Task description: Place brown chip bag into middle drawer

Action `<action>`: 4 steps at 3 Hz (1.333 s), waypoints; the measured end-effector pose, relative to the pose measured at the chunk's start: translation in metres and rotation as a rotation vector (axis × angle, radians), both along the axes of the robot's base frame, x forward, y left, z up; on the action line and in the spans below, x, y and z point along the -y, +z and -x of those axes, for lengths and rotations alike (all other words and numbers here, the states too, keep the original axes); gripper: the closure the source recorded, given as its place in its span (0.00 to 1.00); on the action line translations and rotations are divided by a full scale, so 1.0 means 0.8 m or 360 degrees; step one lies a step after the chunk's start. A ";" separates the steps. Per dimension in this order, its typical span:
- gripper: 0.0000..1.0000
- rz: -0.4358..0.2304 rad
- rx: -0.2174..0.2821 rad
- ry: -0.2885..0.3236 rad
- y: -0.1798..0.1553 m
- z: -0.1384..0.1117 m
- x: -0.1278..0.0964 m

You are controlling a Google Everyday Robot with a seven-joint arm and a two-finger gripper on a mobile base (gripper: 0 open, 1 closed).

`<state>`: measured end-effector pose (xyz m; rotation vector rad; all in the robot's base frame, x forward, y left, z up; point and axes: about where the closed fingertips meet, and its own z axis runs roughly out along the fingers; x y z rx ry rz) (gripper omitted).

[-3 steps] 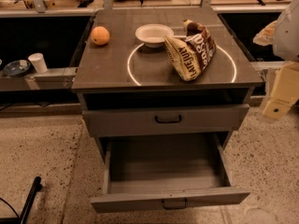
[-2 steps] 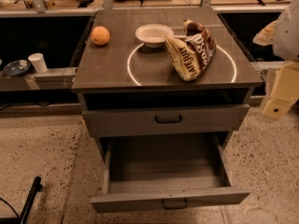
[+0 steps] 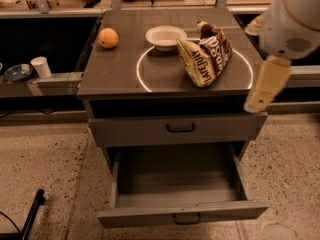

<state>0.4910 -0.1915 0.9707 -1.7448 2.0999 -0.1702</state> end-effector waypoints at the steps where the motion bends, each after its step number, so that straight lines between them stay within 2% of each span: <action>1: 0.00 -0.0012 0.0067 0.0148 -0.008 -0.069 -0.030; 2: 0.00 -0.0043 0.0095 0.0331 -0.022 -0.129 -0.051; 3: 0.00 -0.0055 0.0098 0.0551 -0.060 -0.178 -0.056; 4: 0.16 -0.0072 0.0082 0.0748 -0.090 -0.204 -0.063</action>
Offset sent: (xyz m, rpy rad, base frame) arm 0.1714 0.0577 -0.0436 0.0358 -0.0796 0.4363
